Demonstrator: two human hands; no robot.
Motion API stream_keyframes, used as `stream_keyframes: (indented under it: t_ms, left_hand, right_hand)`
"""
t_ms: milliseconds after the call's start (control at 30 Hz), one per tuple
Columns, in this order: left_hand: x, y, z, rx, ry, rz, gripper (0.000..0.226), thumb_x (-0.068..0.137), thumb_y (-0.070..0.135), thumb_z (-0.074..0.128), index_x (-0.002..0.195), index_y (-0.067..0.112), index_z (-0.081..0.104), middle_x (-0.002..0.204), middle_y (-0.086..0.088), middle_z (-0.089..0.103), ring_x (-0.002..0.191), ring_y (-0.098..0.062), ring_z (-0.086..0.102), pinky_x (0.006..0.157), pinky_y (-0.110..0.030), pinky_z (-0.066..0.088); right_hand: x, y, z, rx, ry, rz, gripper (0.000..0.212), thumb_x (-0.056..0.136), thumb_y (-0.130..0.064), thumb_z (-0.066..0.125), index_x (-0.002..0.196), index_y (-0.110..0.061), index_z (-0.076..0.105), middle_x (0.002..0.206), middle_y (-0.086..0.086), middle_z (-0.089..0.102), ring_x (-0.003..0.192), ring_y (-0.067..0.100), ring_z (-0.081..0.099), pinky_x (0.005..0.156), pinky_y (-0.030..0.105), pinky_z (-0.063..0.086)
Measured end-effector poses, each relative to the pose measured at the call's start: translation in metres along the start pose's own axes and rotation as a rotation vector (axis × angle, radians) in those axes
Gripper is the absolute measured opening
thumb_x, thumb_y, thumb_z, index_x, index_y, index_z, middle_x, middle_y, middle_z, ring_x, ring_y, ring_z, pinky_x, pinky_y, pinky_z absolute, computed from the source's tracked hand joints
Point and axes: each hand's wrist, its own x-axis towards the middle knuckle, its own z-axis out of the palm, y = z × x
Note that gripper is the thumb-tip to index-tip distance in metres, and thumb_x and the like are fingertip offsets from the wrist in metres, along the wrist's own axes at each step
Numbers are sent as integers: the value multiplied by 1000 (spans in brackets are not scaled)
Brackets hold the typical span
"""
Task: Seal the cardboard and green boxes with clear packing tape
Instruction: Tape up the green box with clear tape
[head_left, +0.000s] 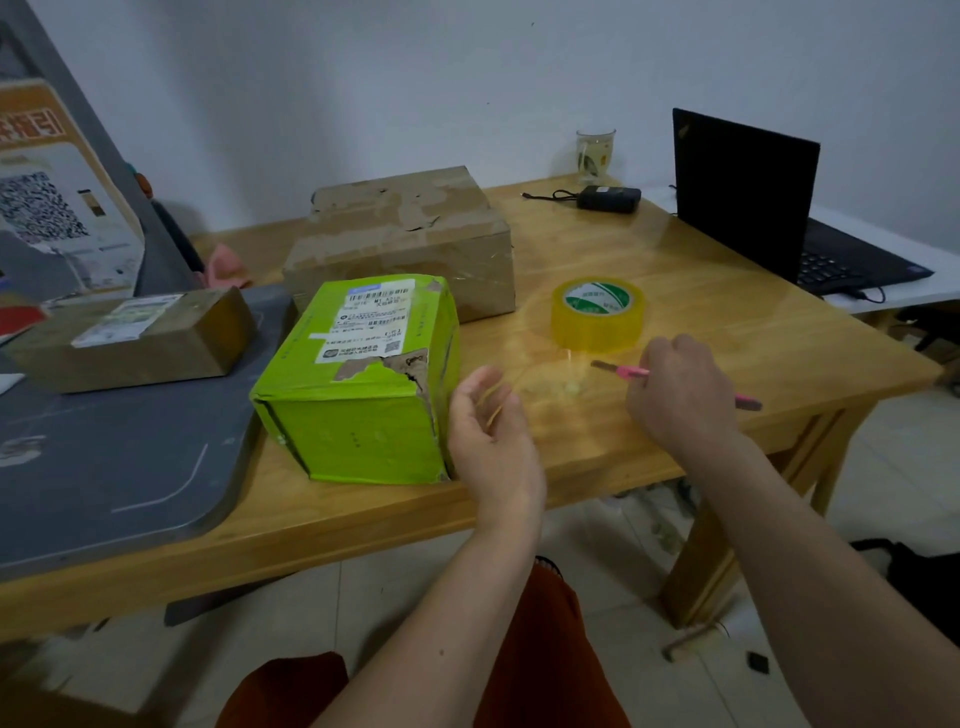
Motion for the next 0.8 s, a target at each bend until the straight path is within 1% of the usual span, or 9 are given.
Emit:
stream_keyframes:
  t_ms: [100, 200, 300, 367, 400, 467, 533, 667, 800]
  left_hand:
    - [-4, 6, 2, 10, -26, 47, 29, 92, -8, 55, 110, 14, 58, 105, 11, 63, 88, 9, 61, 78, -10, 47]
    - [-7, 15, 1, 33, -56, 109, 33, 91, -9, 54, 106, 20, 58, 104, 15, 63, 91, 3, 63, 80, -12, 47]
    - [-11, 26, -1, 83, -88, 181, 36, 90, -1, 55, 104, 32, 57, 106, 19, 64, 97, -4, 64, 87, -24, 50]
    - [-14, 32, -3, 121, -109, 234, 32, 86, 8, 54, 106, 32, 57, 109, 15, 64, 99, -6, 64, 90, -31, 51]
    - [-17, 36, -5, 135, -120, 259, 32, 86, 9, 54, 108, 31, 57, 110, 12, 64, 100, -8, 64, 91, -33, 52]
    - [-22, 45, -10, 148, -143, 293, 32, 86, 9, 55, 109, 31, 58, 111, 10, 65, 101, -9, 65, 91, -33, 52]
    - [-26, 54, -18, 142, -151, 299, 32, 87, 7, 57, 108, 31, 59, 112, 9, 65, 101, -8, 64, 89, -28, 52]
    - [-22, 69, -43, 85, -120, 278, 24, 90, -3, 63, 100, 19, 67, 98, 6, 71, 90, -13, 68, 83, -27, 54]
    - [-11, 82, -66, 35, -19, 261, 22, 87, -3, 67, 85, 19, 72, 78, 6, 74, 74, -18, 72, 71, -22, 54]
  right_hand:
    - [4, 6, 8, -83, -99, 10, 21, 94, -13, 50, 110, -6, 60, 111, 14, 53, 104, 30, 48, 88, 42, 46]
    - [6, 5, 12, -20, -22, -82, 27, 97, -11, 47, 120, -8, 59, 119, 15, 54, 112, 32, 45, 94, 41, 39]
    - [-8, -17, -9, 581, 58, -125, 30, 102, -26, 45, 112, -5, 64, 114, 13, 62, 109, 28, 53, 94, 36, 42]
    - [-26, -36, -32, 1076, -146, -84, 44, 98, -44, 45, 114, -9, 65, 110, 3, 67, 105, 14, 61, 89, 30, 50]
    - [-33, -41, -41, 1193, -245, -84, 46, 91, -50, 48, 117, -15, 65, 111, -3, 68, 104, 7, 63, 88, 25, 51]
    - [-46, -46, -48, 1176, -354, -154, 45, 82, -44, 63, 120, -21, 62, 109, -8, 69, 101, 0, 63, 85, 18, 52]
    - [-53, -44, -49, 1133, -368, -166, 41, 79, -24, 74, 118, -18, 63, 102, -5, 72, 94, 2, 67, 81, 16, 52]
    - [-64, -46, -48, 1294, -380, -117, 24, 78, 1, 71, 101, 0, 65, 80, 11, 73, 71, 16, 69, 67, 23, 56]
    - [-73, -62, -49, 1247, -398, -103, 11, 79, 2, 72, 86, 7, 66, 72, 17, 69, 57, 14, 60, 54, 21, 50]
